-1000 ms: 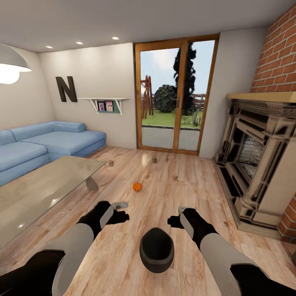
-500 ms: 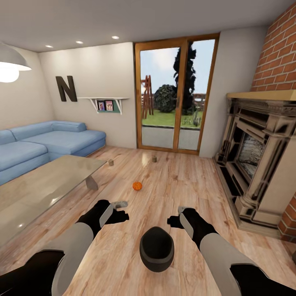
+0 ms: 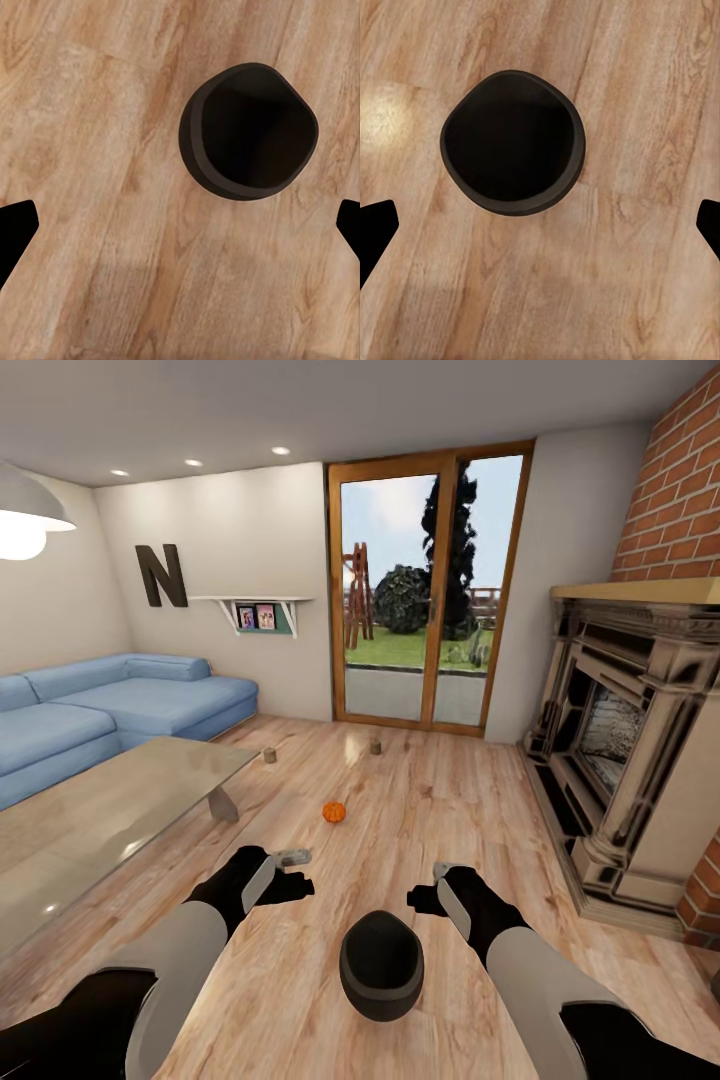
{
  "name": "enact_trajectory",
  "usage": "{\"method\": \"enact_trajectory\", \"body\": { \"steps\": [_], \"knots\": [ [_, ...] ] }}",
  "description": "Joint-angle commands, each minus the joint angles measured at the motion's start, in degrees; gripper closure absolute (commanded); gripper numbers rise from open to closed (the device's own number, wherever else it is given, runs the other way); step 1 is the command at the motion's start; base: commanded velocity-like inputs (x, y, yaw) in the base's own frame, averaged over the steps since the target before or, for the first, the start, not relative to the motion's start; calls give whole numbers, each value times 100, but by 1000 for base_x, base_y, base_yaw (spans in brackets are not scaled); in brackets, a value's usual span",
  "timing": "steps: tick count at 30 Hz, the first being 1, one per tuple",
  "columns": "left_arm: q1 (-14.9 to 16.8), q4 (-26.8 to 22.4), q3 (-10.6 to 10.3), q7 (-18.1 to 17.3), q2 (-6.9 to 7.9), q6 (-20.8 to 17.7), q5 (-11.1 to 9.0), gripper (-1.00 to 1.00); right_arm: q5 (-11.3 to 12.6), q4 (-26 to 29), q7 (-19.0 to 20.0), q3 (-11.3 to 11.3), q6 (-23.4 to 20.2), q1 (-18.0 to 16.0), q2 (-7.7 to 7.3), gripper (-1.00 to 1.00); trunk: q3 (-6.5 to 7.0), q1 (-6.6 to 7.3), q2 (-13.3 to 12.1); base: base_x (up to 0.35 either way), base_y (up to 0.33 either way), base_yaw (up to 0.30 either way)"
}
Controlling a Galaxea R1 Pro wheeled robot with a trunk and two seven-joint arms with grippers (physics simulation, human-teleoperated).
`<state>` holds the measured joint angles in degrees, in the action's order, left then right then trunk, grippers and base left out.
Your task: Place each of the two pumpkins and all three candles from the living room inside a cabinet in the living room (use any cabinet), then make sure every cabinet is closed, and position the cauldron so it is next to a table in the living room.
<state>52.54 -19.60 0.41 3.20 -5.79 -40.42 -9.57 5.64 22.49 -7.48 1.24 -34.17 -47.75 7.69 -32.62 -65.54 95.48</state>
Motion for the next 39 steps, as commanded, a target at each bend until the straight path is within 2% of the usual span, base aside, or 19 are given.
{"method": "enact_trajectory", "body": {
  "steps": [1, 4, 39],
  "knots": [
    [2, -11, 3, 33, -1, -28, -53, -100, 60, 9, -43, 13, -19, -1, 2, -100, -6, 0, 3, 0, 0, 0],
    [2, -15, 4, 31, -1, -28, -52, -100, 60, 9, -42, 15, -19, 1, -2, -100, -6, 0, 3, 0, 0, 0],
    [2, -18, 3, 14, -1, -19, -45, -100, 64, 16, -17, 17, -19, 3, 4, -100, -635, -768, 1407, 0, 0, 0]
  ]
}}
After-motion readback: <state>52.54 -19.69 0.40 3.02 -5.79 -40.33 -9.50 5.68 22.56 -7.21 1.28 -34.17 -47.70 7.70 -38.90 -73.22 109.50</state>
